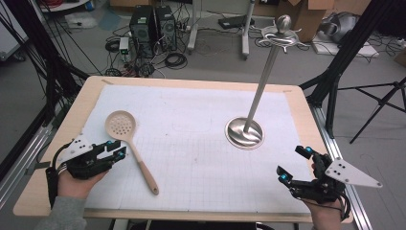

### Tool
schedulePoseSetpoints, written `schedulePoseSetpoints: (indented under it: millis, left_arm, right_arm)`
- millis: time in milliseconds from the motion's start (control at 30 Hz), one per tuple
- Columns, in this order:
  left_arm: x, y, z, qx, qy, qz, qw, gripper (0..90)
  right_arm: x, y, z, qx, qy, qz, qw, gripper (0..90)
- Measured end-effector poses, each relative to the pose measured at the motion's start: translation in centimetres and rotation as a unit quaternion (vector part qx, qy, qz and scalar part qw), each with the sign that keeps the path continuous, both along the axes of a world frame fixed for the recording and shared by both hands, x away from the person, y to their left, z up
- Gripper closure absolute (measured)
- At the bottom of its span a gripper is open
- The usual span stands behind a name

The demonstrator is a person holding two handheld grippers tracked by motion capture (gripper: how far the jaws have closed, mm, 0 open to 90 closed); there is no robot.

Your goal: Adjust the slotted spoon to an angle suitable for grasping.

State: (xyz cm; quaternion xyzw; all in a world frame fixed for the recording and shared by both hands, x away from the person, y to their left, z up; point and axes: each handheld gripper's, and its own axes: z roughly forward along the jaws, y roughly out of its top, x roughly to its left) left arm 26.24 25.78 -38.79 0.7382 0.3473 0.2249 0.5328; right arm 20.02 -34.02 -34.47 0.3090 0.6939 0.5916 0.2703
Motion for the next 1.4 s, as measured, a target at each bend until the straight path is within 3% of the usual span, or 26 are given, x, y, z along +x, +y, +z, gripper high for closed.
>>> schedulePoseSetpoints:
  millis: [200, 300, 600, 733, 833, 1400]
  left_arm:
    - [0.9, -0.7, -0.5, 0.017, 0.006, 0.002, 0.9998, 84.9]
    - [1.5, -1.0, -0.9, 0.029, 0.011, -0.002, 0.9995, 88.9]
    - [4.2, -2.1, -2.2, 0.047, 0.04, -0.006, 0.9981, 89.5]
    - [5.0, -2.4, -2.6, 0.061, 0.046, -0.004, 0.997, 89.6]
    - [5.9, -2.5, -3.1, 0.087, 0.06, 0.003, 0.9944, 89.6]
    - [8.2, -2.7, -4.7, 0.129, 0.077, 0.013, 0.9886, 89.6]
  right_arm:
    - [-0.1, 0.1, 0.0, 0.001, 0.0, 0.005, 1.0, 10.1]
    - [0.0, 0.1, 0.0, 0.003, 0.0, 0.006, 1.0, 10.1]
    - [0.0, 0.2, -0.1, 0.001, 0.004, 0.01, 0.9999, 10.1]
    - [0.0, 0.2, -0.1, 0.0, 0.001, 0.013, 0.9999, 10.1]
    - [0.0, 0.2, 0.0, 0.003, 0.001, 0.013, 0.9999, 10.1]
    - [0.1, 0.8, -0.1, -0.007, 0.0, 0.025, 0.9997, 10.1]
